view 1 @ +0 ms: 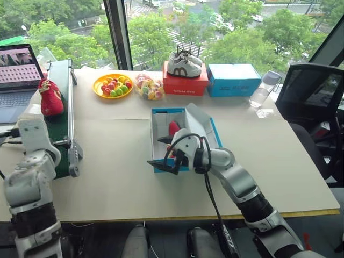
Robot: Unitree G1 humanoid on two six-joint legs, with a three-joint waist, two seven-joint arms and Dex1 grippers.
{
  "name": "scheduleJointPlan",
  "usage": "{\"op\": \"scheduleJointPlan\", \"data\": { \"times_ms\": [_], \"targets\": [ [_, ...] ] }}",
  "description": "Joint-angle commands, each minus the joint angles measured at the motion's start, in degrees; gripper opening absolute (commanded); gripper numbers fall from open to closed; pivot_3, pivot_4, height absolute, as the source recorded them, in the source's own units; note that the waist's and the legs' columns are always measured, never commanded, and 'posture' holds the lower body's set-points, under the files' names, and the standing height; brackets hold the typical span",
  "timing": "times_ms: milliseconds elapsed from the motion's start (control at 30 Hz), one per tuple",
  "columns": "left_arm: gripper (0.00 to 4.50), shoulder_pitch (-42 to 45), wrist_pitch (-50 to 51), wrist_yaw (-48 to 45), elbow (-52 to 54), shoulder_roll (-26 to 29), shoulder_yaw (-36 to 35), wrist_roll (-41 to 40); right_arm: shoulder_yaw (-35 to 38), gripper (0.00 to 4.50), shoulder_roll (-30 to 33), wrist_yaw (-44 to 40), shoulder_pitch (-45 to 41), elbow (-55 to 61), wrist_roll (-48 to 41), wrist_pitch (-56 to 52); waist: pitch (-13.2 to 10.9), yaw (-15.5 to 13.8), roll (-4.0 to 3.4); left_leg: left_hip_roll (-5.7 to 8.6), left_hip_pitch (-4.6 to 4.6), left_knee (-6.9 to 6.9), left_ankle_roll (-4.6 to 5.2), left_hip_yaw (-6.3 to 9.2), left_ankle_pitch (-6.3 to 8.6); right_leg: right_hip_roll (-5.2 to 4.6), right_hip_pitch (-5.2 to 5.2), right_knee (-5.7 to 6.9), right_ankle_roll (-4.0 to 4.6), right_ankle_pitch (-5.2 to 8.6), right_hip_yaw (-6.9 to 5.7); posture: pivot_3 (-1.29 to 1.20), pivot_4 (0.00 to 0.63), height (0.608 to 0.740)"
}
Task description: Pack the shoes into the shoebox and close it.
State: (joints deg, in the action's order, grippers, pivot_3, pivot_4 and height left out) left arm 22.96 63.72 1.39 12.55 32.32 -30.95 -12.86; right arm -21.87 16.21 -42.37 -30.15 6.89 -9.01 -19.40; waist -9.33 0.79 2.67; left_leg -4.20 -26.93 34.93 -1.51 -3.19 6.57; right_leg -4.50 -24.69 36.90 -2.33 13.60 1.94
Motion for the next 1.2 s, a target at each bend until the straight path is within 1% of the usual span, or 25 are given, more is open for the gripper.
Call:
{"op": "scheduleJointPlan", "data": {
  "times_ms": [33,100,600,700,833,900,933,967,1100,1200],
  "targets": [
    [4.5,1.81,1.37,-0.44,2.24,1.67,-1.28,0.12,1.01,4.48,-0.28,0.43,0.12,1.49,0.37,0.44,0.0,0.0,0.0,0.0,0.01,0.0,0.0,0.0,0.0,0.0,0.01,0.0,0.0,0.0,0.0,0.0,0.15,0.735],
    [4.5,1.76,1.35,-0.86,2.24,2.1,-0.95,0.41,0.93,4.48,-0.34,0.42,0.18,1.51,0.44,0.42,0.0,0.0,0.0,0.0,0.02,-0.01,-0.01,0.0,0.0,0.0,0.01,0.0,0.0,0.0,0.0,0.0,0.15,0.735],
    [4.5,-0.36,-0.03,-1.24,1.34,0.28,-1.47,0.57,1.02,4.48,-0.55,0.65,0.49,1.3,1.6,0.64,0.01,0.0,0.01,-0.02,0.02,0.0,-0.04,0.0,-0.02,0.01,0.01,0.02,0.02,-0.01,0.0,0.0,0.15,0.735],
    [4.5,-1.66,-0.94,-1.3,-0.04,-0.51,-1.29,0.69,1.08,4.48,-0.53,0.68,0.53,1.37,1.7,0.58,0.01,0.0,0.01,-0.03,0.03,0.0,-0.04,0.0,-0.02,0.01,0.01,0.02,0.02,-0.01,0.01,0.0,0.15,0.735],
    [4.5,-3.17,-1.27,-1.32,-1.03,-3.05,-2.1,-0.3,1.15,4.48,-0.45,0.71,0.5,1.48,1.79,0.5,0.01,0.0,0.01,-0.04,0.06,0.0,-0.04,-0.01,-0.02,0.02,0.03,0.04,0.03,-0.01,0.01,0.0,0.15,0.735],
    [3.96,-3.43,-2.57,-1.68,-0.53,-3.9,-2.38,-0.74,1.2,4.5,-0.43,0.76,0.37,1.41,1.86,0.5,0.01,-0.07,0.01,-0.04,0.11,0.0,-0.04,-0.01,-0.02,0.02,0.07,0.05,0.03,-0.01,0.01,0.0,0.15,0.735],
    [3.79,-3.45,-2.99,-1.87,-0.18,-4.24,-2.4,-0.93,1.25,4.5,-0.43,0.76,0.3,1.36,1.91,0.52,0.01,-0.12,0.01,-0.04,0.18,-0.01,-0.04,-0.01,-0.02,0.02,0.13,0.06,0.04,-0.01,0.01,0.0,0.15,0.735],
    [3.29,-3.15,-2.84,-1.79,-0.18,-4.46,-2.46,-0.99,1.28,4.5,-0.44,0.76,0.22,1.33,1.94,0.5,0.01,-0.19,0.01,-0.04,0.25,-0.02,-0.05,-0.01,-0.02,0.02,0.22,0.06,0.04,0.0,0.01,0.0,0.15,0.735],
    [2.06,-2.47,-1.99,-1.31,-0.88,-4.44,-2.29,-0.69,1.35,4.5,-0.41,0.74,0.11,1.24,2.07,0.57,0.02,-0.16,0.02,-0.04,0.56,-0.03,-0.08,-0.03,0.0,0.0,0.49,0.01,0.05,-0.01,0.0,0.0,0.15,0.735],
    [2.06,-2.02,-2.03,-0.89,-1.03,-4.83,-2.69,-0.74,1.41,4.5,-0.42,0.79,0.04,1.18,2.11,0.67,0.02,-0.14,0.02,-0.11,0.65,-0.09,-0.1,-0.03,0.0,0.04,0.47,0.06,0.16,-0.07,-0.01,0.0,0.15,0.735]
  ]
}}
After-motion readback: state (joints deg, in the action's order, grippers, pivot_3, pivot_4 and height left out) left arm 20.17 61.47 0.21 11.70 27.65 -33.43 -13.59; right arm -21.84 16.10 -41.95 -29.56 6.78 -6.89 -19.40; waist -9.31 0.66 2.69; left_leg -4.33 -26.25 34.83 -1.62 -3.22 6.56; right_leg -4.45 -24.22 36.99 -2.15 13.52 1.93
